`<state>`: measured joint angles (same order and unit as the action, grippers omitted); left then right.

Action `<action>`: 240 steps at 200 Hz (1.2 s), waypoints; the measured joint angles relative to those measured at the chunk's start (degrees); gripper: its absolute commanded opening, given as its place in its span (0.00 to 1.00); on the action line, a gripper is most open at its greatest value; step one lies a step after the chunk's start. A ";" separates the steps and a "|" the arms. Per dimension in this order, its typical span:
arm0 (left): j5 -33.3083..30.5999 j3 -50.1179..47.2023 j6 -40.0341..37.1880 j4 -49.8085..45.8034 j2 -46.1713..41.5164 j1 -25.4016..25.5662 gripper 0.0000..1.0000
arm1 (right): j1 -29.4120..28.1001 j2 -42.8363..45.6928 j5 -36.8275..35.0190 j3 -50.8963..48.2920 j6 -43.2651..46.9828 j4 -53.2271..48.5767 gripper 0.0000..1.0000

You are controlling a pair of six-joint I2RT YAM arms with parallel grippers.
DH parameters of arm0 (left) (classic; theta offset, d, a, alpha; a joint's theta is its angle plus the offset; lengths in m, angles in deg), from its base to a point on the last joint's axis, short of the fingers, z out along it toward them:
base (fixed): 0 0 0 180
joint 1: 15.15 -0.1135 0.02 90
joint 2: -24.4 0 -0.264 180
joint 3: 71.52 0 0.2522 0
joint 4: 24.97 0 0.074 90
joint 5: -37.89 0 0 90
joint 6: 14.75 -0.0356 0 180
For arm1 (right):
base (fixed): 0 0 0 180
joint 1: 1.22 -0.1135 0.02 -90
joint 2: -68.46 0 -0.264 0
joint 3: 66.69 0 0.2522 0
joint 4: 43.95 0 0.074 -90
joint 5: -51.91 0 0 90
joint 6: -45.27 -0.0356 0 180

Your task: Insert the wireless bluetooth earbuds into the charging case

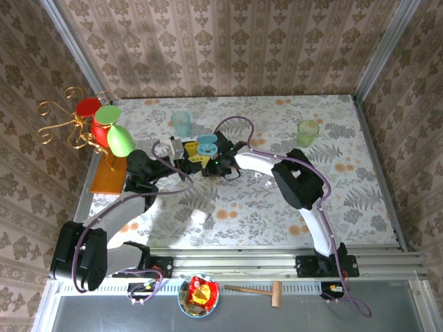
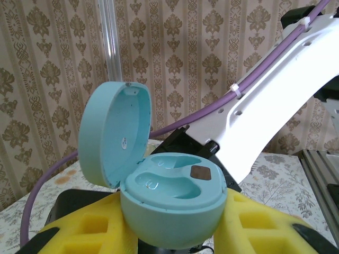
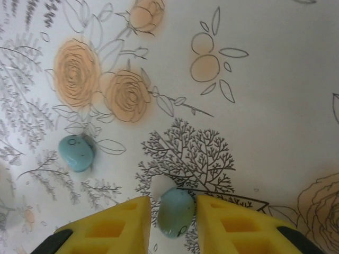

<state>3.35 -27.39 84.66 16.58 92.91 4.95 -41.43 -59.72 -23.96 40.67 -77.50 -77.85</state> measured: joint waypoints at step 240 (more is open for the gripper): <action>0.04 0.00 -0.04 0.00 -0.50 0.07 0.29 | 8.59 33.09 -1.97 -40.83 0.28 0.44 0.22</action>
<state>3.40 -27.39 84.61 16.58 92.41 5.01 -32.84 -26.63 -25.93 -0.16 -77.22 -77.42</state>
